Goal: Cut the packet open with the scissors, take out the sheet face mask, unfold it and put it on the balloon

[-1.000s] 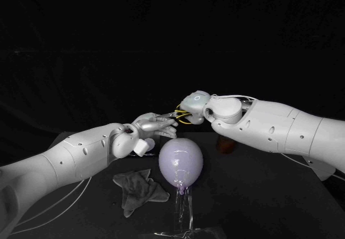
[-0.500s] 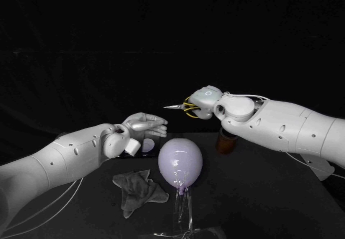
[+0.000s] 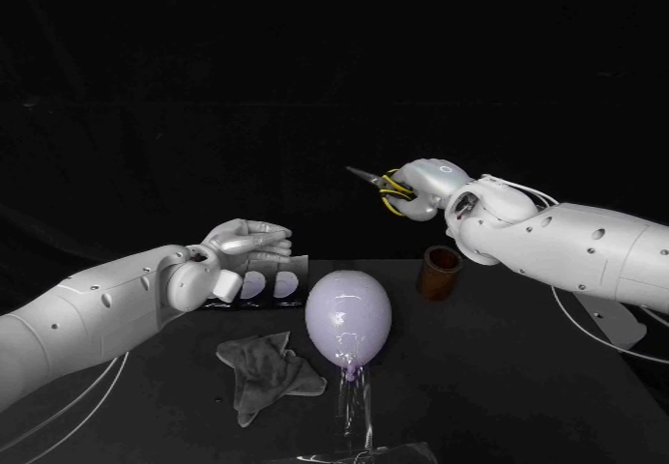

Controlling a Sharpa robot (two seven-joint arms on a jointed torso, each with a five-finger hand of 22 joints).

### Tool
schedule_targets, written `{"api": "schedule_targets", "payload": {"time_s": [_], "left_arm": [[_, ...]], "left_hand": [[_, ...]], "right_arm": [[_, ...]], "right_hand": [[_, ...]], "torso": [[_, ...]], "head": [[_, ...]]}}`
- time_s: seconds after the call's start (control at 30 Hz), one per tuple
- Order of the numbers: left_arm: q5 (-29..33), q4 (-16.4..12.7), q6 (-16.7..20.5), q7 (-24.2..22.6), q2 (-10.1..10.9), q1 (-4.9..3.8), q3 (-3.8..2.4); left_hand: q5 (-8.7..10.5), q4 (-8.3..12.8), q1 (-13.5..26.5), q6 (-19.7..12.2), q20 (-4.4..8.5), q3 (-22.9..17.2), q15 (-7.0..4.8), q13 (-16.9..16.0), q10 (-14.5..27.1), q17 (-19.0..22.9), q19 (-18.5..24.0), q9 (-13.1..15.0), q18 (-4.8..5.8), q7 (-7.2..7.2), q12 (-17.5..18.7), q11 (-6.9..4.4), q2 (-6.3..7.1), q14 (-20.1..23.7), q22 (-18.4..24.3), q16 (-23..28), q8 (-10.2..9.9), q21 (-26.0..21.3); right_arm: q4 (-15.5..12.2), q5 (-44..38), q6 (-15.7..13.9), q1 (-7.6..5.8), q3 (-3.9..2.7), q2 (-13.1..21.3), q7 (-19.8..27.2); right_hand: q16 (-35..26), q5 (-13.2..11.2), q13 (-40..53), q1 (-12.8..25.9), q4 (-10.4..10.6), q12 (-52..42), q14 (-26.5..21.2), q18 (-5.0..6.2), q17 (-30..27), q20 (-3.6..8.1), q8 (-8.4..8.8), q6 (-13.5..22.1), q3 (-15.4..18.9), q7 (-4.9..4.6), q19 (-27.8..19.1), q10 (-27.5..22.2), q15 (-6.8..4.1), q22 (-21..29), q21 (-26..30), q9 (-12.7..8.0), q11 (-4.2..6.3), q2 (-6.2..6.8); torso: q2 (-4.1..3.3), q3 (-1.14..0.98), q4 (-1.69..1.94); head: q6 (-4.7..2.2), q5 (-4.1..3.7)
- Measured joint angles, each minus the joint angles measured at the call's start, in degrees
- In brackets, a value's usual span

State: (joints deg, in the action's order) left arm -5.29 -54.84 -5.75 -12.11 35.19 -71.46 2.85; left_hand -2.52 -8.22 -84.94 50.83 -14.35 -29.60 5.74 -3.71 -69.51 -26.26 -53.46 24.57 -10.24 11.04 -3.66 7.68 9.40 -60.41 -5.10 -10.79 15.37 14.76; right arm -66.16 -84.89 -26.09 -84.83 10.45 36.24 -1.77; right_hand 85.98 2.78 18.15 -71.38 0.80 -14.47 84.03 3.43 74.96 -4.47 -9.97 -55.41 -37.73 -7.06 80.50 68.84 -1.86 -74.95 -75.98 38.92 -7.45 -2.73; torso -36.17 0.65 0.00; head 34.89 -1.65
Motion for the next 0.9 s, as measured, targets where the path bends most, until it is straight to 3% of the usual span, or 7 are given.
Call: {"api": "schedule_targets", "payload": {"time_s": [0.2, 0.3, 0.57, 0.7, 0.77, 0.87, 0.9], "left_arm": [[1.3, -3.3, 1.2, -2.0, 3.4, 0.01, 0.03], [1.7, -4.9, 1.8, -2.8, 5.2, 0.03, 0.05], [2.3, -9.9, 3.8, -4.7, 11.2, -0.06, 0.07], [2.3, -11.5, 4.6, -5.1, 13.0, -0.09, 0.09], [2.3, -12.0, 5.1, -5.4, 13.8, -0.09, 0.11], [2.2, -12.4, 5.6, -5.6, 14.6, -0.09, 0.12], [2.2, -12.5, 5.9, -5.7, 14.9, -0.09, 0.12]], "left_hand": [[0.00, -1.2, 2.1, 0.2, 0.94, 1.3, -0.51, 0.0, 0.0, -0.4, -2.8, -0.4, 0.00, -0.22, 0.0, 0.00, 2.13, -0.9, -0.4, 0.0, -0.5, 1.4], [0.00, -1.2, 2.1, 0.2, 1.39, 1.3, -0.41, 0.0, 0.0, -0.4, -3.2, -0.4, 0.01, -0.22, 0.0, 0.00, 2.13, -1.2, -0.4, 0.0, -0.5, 1.6], [0.00, -0.9, 2.1, 0.6, 2.07, 1.3, -0.71, -0.1, -0.3, -0.8, -4.3, -0.5, 0.04, -0.62, 0.0, -0.32, 2.11, -2.0, -0.7, -0.5, -0.5, 2.1], [0.00, -0.7, 1.9, 0.9, 2.07, 1.3, -0.71, -0.1, -0.4, -0.8, -4.3, -0.5, 0.04, -0.58, 0.0, -0.43, 2.39, -2.0, -0.7, -0.5, -0.5, 2.4], [0.00, -0.5, 1.8, 1.1, 2.26, 1.3, -0.71, -0.1, -0.5, -0.9, -4.5, -0.5, 0.05, -0.58, 0.0, -0.52, 2.41, -2.0, -0.8, -0.5, -0.5, 2.4], [0.00, -0.5, 1.8, 1.1, 2.26, 1.3, -0.71, 0.0, -0.5, -0.9, -4.5, -0.6, 0.05, -0.58, 0.0, -0.52, 2.41, -2.0, -0.8, -0.5, -0.5, 2.4], [0.00, -0.5, 1.8, 1.1, 2.26, 1.3, -0.71, 0.0, -0.5, -0.9, -4.5, -0.6, 0.05, -0.58, 0.0, -0.52, 2.41, -2.0, -0.8, -0.5, -0.5, 2.4]], "right_arm": [[-2.0, 16.8, -1.4, -0.02, 0.06, 2.7, 1.0], [-3.6, 24.0, -1.8, 0.09, 0.12, 3.9, 1.5], [-10.7, 42.8, -1.7, 0.82, 0.67, 8.3, 2.3], [-13.9, 48.9, -1.2, 1.40, 0.90, 10.4, 2.1], [-15.7, 52.0, -1.1, 1.82, 1.09, 11.6, 1.8], [-17.7, 55.0, -1.1, 2.31, 1.25, 13.1, 1.2], [-18.5, 56.0, -1.2, 2.54, 1.34, 13.7, 0.9]], "right_hand": [[0.8, 0.2, 38.8, -0.7, 2.4, -9.1, 0.0, -0.07, 0.0, 1.94, -2.45, -2.6, 0.4, 1.75, 1.6, 0.0, -2.04, 0.0, -2.2, 1.3, -0.02, 2.82], [2.3, 0.0, 53.8, 0.1, 3.5, -10.8, -0.1, -0.39, 0.0, 2.52, -4.68, -3.2, 2.8, 1.20, 2.2, 0.0, -2.36, 0.0, -2.6, 1.5, -0.01, 4.05], [3.9, 0.0, 56.3, 2.1, 6.6, -11.5, 0.0, -0.42, 0.0, 3.25, -10.93, -4.7, 7.8, 1.83, 1.9, 0.7, -3.50, 0.0, -1.9, 11.5, 0.74, 5.16], [4.0, 0.0, 56.6, 4.2, 8.6, -11.5, 0.3, -0.43, -0.1, 3.77, -17.28, -7.3, 11.0, 2.80, 1.4, 1.7, -4.03, 0.0, -1.3, 17.8, 1.75, 6.22], [4.1, 0.0, 56.6, 5.2, 9.8, -11.5, 0.4, -0.46, -0.1, 4.79, -32.35, -8.4, 13.2, 2.24, 1.6, 2.8, -4.76, 0.0, -1.3, 28.6, 2.89, 6.36], [4.1, 0.0, 56.8, 5.8, 10.4, -11.5, 0.4, -0.47, -0.1, 5.66, -32.66, -10.0, 15.8, 3.71, 2.2, 4.3, -5.89, 0.0, -2.0, 28.6, 4.41, 6.97], [4.1, 0.0, 56.9, 5.6, 10.5, -11.5, 0.3, -0.48, -0.1, 6.03, -36.24, -11.6, 16.5, 4.62, 2.4, 5.7, -6.25, 0.0, -2.4, 29.4, 5.76, 7.14]], "torso": [[-0.07, -0.01, 0.01], [-0.09, -0.03, 0.04], [-0.14, -0.17, 0.10], [-0.18, -0.20, 0.13], [-0.19, -0.20, 0.13], [-0.17, -0.20, 0.09], [-0.15, -0.20, 0.07]], "head": [[-0.07, -0.22], [-0.12, -0.31], [-0.07, -1.01], [-0.01, -1.32], [0.17, -1.42], [0.47, -1.51], [0.52, -1.57]]}}
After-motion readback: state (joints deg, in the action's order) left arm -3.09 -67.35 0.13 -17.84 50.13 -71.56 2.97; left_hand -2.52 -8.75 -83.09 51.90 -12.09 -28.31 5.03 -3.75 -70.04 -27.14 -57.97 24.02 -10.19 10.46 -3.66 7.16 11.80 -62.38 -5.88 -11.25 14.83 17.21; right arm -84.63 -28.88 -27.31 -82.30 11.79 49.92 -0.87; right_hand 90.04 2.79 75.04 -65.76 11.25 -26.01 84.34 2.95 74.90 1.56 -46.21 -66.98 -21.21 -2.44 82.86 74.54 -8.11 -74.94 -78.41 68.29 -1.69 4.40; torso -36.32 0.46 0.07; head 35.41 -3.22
